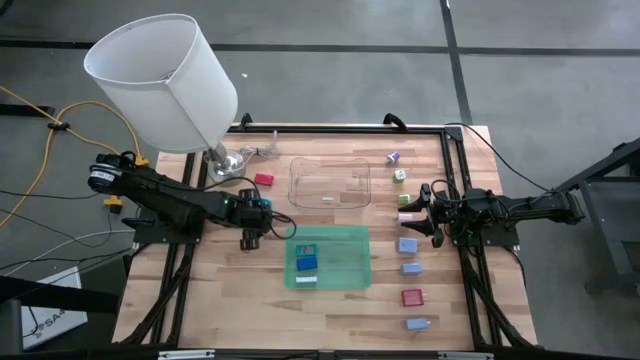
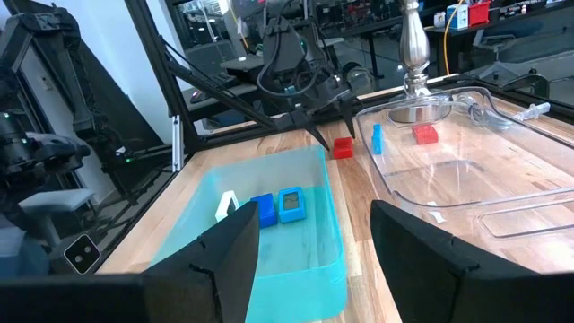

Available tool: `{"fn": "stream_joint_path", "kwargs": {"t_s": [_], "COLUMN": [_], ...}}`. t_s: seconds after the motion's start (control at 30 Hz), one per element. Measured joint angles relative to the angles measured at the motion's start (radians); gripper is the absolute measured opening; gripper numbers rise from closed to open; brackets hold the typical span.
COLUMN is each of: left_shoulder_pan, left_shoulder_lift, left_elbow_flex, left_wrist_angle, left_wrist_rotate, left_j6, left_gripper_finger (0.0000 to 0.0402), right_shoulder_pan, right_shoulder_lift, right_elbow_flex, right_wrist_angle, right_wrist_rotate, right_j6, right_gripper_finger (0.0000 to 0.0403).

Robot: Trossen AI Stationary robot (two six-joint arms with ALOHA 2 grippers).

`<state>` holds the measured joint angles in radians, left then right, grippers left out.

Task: Pick & Place Office items
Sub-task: Put the bottom red digital clock into the blue bin

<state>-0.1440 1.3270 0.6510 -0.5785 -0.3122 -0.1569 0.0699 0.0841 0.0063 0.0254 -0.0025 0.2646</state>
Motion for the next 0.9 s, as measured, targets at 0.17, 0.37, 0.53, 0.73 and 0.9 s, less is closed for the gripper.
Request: {"fn": "stream_joint_path", "kwargs": {"t_s": [0.17, 0.37, 0.53, 0.73, 0.9], "left_shoulder_pan": [0.0, 0.05, 0.101, 0.113, 0.106], "left_shoulder_lift": [0.009, 0.054, 0.078, 0.081, 0.082], "left_elbow_flex": [0.0, 0.0, 0.002, 0.002, 0.002], "left_wrist_angle": [0.009, 0.037, 0.057, 0.06, 0.064], "left_wrist_rotate": [0.0, 0.047, 0.113, 0.13, 0.124], "left_j6": [0.043, 0.097, 0.108, 0.108, 0.107], "left_gripper_finger": [0.0235, 0.0235, 0.0235, 0.0234, 0.0234], "right_shoulder_pan": [0.0, 0.0, 0.0, 0.0, 0.0], "right_shoulder_lift": [0.0, 0.0, 0.0, 0.0, 0.0], "right_elbow_flex": [0.0, 0.0, 0.0, 0.0, 0.0], "right_wrist_angle": [0.0, 0.0, 0.0, 0.0, 0.0], "right_wrist_rotate": [0.0, 0.0, 0.0, 0.0, 0.0], "right_j6": [0.0, 0.0, 0.0, 0.0, 0.0], "right_gripper_finger": [0.0201, 0.0201, 0.0201, 0.0201, 0.0201]}}
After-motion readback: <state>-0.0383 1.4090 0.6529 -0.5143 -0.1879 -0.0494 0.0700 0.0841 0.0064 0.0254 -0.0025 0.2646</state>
